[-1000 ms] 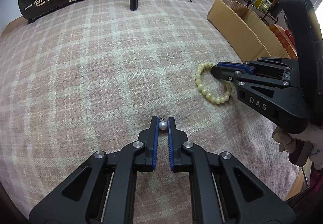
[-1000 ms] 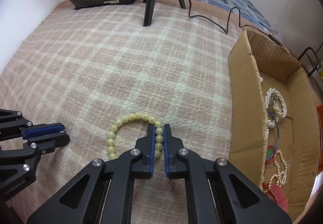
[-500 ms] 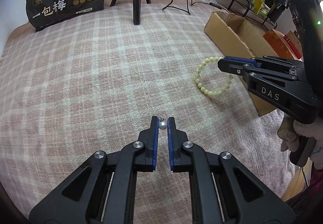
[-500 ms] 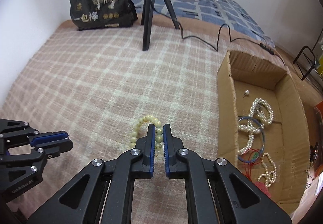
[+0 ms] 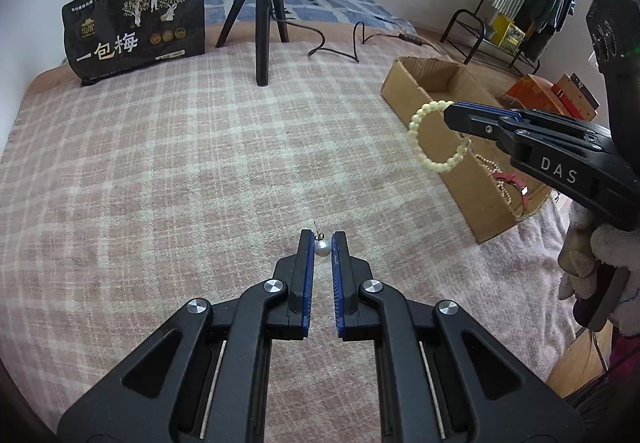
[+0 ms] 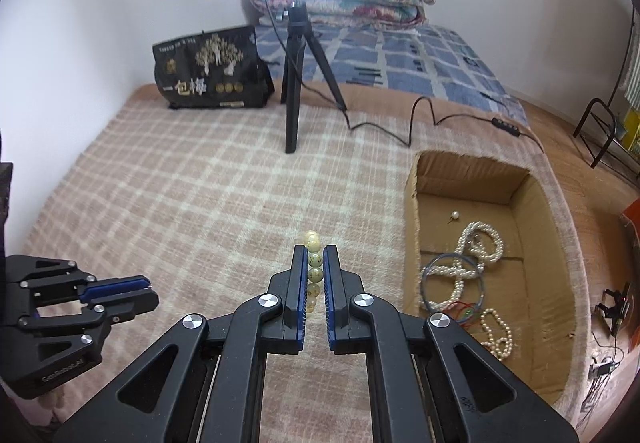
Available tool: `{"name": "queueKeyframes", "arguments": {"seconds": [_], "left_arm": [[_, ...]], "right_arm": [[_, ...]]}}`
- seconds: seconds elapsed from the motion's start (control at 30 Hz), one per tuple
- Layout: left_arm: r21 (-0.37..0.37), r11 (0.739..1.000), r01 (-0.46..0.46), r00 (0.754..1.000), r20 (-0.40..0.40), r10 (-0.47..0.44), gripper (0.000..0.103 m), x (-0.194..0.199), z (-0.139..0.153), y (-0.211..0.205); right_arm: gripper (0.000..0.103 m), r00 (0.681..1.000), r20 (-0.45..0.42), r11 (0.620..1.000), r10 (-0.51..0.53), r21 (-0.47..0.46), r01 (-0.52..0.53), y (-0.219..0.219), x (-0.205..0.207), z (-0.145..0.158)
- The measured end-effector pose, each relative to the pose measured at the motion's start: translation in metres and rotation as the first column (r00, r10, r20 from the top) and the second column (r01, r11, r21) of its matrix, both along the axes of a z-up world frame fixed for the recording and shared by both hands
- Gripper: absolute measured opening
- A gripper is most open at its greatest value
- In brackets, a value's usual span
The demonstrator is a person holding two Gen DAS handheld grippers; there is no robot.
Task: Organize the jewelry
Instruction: 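Carry the earring and bead bracelet over the cardboard box with both tools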
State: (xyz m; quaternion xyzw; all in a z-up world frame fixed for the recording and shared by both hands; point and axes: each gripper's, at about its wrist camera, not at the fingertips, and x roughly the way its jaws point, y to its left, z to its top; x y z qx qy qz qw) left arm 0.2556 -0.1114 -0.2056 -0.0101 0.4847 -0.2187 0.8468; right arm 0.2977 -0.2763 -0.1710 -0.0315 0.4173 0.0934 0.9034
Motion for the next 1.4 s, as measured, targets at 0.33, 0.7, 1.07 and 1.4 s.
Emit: {"name": "queueKeyframes", "arguments": {"seconds": [0.33, 0.7, 1.07, 1.4], "left_arm": [[-0.047, 0.999, 0.025, 0.999, 0.039, -0.023, 0.007, -0.005, 0.022, -0.022], [-0.084, 0.993, 0.085, 0.995, 0.051, -0.081, 0.007, -0.005, 0.030, -0.069], [-0.094, 0.983, 0.156, 0.987, 0.059, -0.151, 0.007, -0.008, 0.031, -0.123], [-0.104, 0.978, 0.181, 0.983, 0.056, -0.176, 0.007, 0.002, 0.026, -0.158]], "right_arm": [[0.006, 0.997, 0.055, 0.998, -0.050, 0.028, 0.049, -0.031, -0.012, 0.020], [0.006, 0.982, 0.094, 0.985, -0.163, 0.063, 0.157, -0.085, -0.015, 0.030], [0.006, 0.961, 0.104, 0.963, -0.257, 0.108, 0.246, -0.134, -0.016, 0.025], [0.006, 0.952, 0.093, 0.952, -0.292, 0.121, 0.280, -0.157, -0.011, 0.013]]}}
